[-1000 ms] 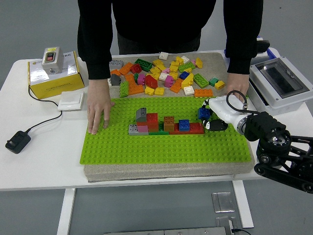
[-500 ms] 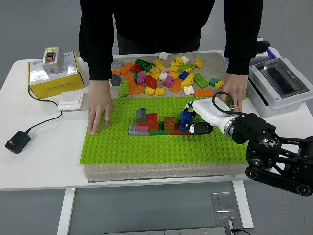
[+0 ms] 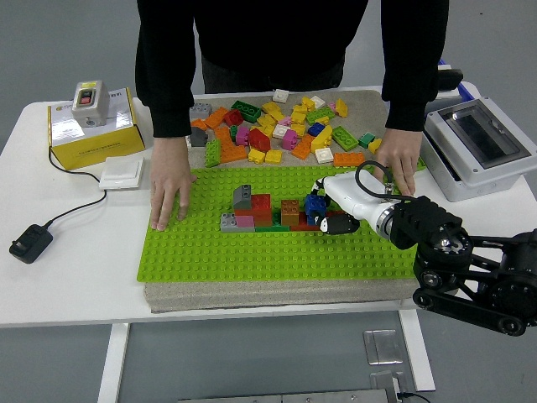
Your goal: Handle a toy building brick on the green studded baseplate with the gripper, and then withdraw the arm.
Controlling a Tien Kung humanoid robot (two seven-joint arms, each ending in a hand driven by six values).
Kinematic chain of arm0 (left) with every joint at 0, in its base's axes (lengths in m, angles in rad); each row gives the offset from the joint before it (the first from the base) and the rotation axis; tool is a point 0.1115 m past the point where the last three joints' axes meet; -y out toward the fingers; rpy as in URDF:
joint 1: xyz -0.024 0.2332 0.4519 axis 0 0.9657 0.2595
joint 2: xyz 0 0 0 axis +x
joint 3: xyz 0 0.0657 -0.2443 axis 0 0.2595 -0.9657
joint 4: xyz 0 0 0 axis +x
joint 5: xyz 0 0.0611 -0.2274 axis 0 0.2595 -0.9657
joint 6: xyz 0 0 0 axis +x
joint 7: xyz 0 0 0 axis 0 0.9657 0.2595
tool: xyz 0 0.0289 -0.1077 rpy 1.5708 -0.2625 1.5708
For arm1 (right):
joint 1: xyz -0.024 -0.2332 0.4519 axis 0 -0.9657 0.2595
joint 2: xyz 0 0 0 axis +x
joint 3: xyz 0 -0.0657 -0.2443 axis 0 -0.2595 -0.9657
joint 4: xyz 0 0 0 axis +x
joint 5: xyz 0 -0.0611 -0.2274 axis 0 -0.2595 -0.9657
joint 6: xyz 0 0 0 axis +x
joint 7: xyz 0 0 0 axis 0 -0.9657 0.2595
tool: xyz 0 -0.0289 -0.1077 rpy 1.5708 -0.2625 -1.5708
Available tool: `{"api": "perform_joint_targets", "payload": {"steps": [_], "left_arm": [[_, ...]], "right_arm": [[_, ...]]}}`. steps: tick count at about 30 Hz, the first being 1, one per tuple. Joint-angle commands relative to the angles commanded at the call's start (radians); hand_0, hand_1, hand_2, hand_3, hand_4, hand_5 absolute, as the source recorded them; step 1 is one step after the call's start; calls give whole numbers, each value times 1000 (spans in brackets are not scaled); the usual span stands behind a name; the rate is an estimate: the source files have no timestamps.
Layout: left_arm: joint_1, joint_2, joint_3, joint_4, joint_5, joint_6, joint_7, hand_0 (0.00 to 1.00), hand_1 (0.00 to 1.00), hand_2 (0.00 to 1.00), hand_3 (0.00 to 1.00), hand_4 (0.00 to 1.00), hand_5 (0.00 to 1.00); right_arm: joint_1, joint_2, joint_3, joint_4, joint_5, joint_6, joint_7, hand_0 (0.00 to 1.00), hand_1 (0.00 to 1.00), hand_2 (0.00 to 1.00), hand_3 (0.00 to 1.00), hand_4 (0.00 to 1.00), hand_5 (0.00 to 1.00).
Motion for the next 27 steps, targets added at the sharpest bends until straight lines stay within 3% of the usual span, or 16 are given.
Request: {"api": "perform_joint_targets", "payload": {"steps": [27], "left_arm": [[-3, 3, 0, 0, 0, 1, -2, 711, 672, 626, 662, 122, 683]], "right_arm": [[13, 11, -20, -26, 0, 8, 6, 51, 161, 587, 627, 462, 363]]}}
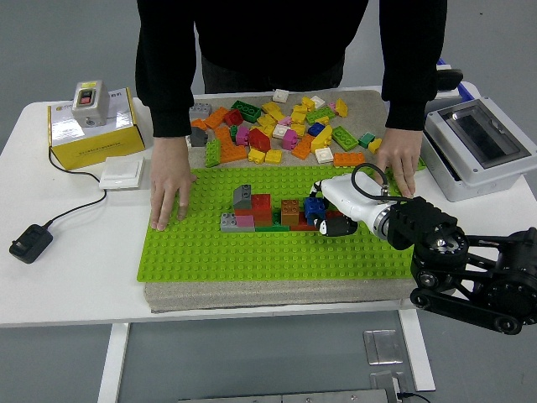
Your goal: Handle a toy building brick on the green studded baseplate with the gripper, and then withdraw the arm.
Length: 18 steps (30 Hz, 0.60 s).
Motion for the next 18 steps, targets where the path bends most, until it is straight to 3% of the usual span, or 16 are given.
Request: {"api": "perform_joint_targets", "payload": {"steps": [18], "left_arm": [[-2, 1, 6, 0, -5, 3, -6, 711, 672, 620, 660, 117, 685]], "right_arm": [[13, 4, -14, -11, -15, 10, -2, 46, 155, 605, 629, 483, 368]]}}
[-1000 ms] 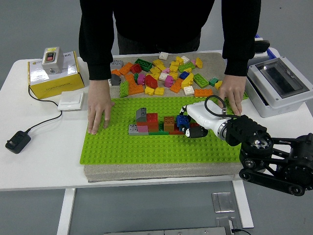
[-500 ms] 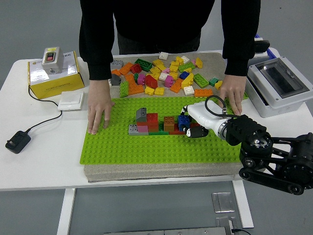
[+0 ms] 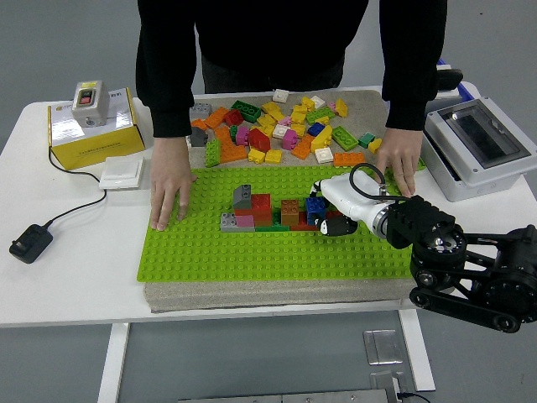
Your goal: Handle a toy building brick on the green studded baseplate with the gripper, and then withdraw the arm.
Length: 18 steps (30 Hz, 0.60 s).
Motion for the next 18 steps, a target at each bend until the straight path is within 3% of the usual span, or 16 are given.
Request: {"api": "perform_joint_targets", "payload": {"steps": [18], "left_arm": [[0, 0, -8, 0, 4, 0, -14, 700, 662, 608, 656, 113, 686]], "right_arm": [[-4, 1, -1, -4, -3, -15, 7, 45, 150, 615, 637, 499, 381]]}}
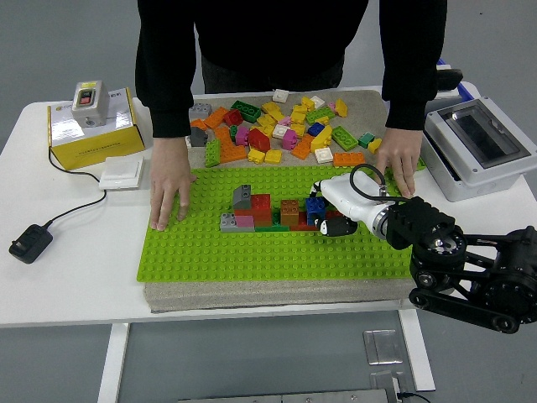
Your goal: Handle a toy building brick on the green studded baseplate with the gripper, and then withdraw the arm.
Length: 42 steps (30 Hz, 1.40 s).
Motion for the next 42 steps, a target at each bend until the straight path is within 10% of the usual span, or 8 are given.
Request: {"api": "perform_joint_targets", "payload": {"steps": [42], "left_arm": [[3, 1, -16, 0, -3, -13, -8, 699, 665, 603, 649, 76, 685]], "right_arm": [[-3, -6, -1, -10, 11, 1, 28, 46, 151, 678, 721, 674, 537]]}}
